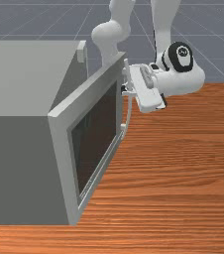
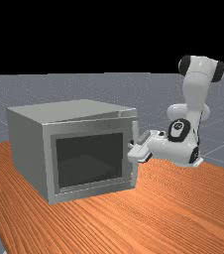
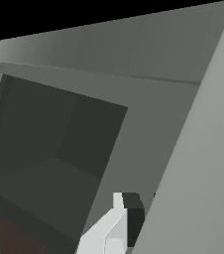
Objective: Open the microwave
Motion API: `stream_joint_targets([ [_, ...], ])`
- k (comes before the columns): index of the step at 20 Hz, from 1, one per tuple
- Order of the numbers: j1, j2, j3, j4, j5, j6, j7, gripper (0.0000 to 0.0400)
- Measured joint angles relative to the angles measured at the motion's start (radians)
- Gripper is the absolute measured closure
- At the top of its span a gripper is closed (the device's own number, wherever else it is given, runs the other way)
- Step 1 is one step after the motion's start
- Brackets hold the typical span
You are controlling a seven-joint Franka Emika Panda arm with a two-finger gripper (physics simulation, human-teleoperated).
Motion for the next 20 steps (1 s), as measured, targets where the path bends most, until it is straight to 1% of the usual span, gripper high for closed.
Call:
stream_joint_targets([
  [2, -0.003, 0.009, 0.015, 0.020, 0.006, -0.008, 0.000, 0.0340],
  [5, -0.014, 0.026, 0.035, 0.048, 0.018, -0.024, 0.000, 0.0349],
  [6, -0.017, 0.029, 0.041, 0.055, 0.019, -0.029, 0.000, 0.0337],
  [8, -0.029, 0.035, 0.052, 0.067, 0.022, -0.037, 0.000, 0.0352],
  [10, -0.037, 0.043, 0.065, 0.076, 0.025, -0.046, 0.000, 0.0344],
  [15, -0.057, 0.053, 0.088, 0.095, 0.027, -0.061, 0.000, 0.0346],
  [16, -0.062, 0.063, 0.094, 0.115, 0.040, -0.070, 0.000, 0.0338],
  [19, -0.075, 0.083, 0.115, 0.152, 0.051, -0.092, 0.000, 0.0349],
  [20, -0.084, 0.103, 0.121, 0.189, 0.071, -0.091, 0.000, 0.0338],
])
